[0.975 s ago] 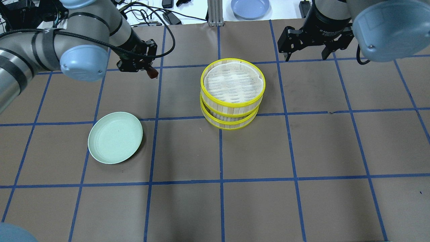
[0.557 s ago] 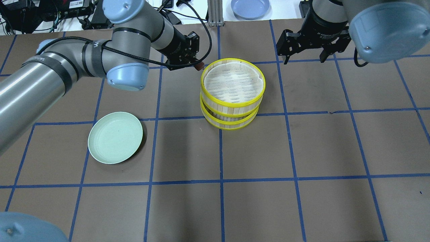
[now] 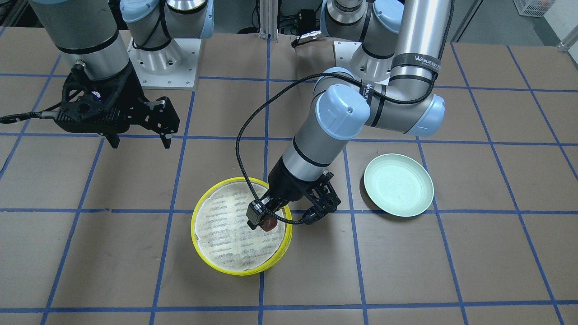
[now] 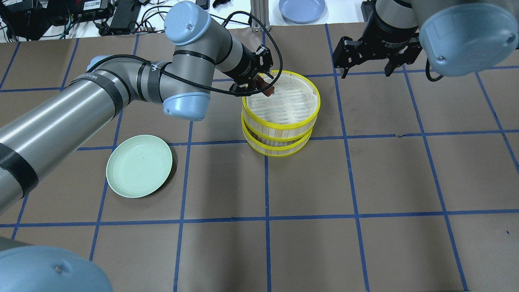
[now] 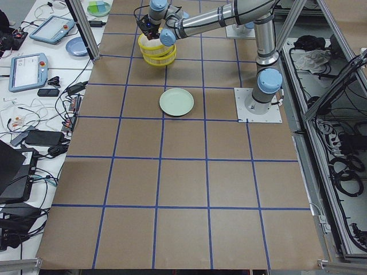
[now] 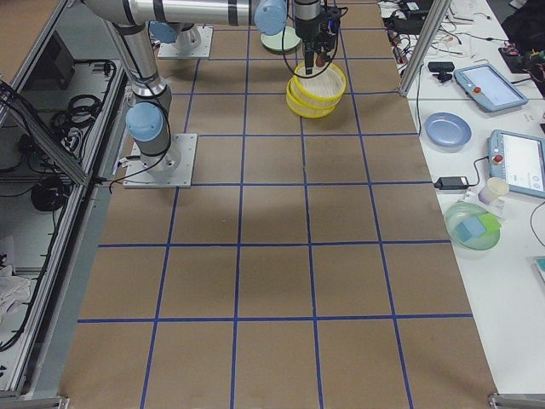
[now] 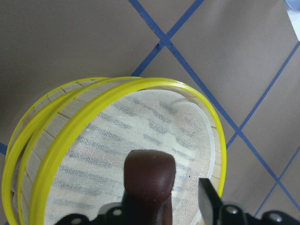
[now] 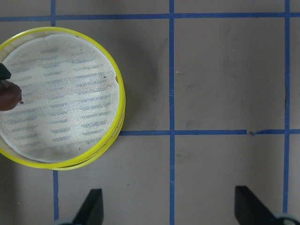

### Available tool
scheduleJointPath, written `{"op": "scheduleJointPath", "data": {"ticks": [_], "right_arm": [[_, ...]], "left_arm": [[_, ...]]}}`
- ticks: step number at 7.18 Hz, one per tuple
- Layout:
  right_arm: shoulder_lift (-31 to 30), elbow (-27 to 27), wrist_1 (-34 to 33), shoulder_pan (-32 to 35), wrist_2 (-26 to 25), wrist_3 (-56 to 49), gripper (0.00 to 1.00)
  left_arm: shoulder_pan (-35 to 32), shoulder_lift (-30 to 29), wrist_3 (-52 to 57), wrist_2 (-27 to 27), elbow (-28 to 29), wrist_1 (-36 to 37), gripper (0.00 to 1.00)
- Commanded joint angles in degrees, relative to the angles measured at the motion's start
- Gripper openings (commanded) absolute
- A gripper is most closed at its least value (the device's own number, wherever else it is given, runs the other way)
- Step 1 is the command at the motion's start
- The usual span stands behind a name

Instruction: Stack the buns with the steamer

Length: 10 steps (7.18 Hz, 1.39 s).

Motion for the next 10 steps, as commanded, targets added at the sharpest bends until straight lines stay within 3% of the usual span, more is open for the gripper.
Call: {"op": "scheduleJointPath", "data": {"ticks": [1,4,7,10], "right_arm": [[0.1,0.0,0.0,0.0,0.0,-0.1,1.00],[0.1,0.1,0.0,0.0,-0.1,-0.1,1.00],[0.3,0.1,0.0,0.0,-0.2,-0.1,1.00],[0.2,0.1,-0.2,0.0,-0.5,-0.1,1.00]], "left_arm": [[-0.3,1.8,-1.2,0.0,0.1,-1.4,1.00],[-1.5,1.5,-1.3,0.1,0.0,-2.9,0.99],[0.7,4.7,4.2,0.7,1.4,-10.1,0.99],[11.4,11.2,35.1,15.7,4.6,-29.7,1.00]]}}
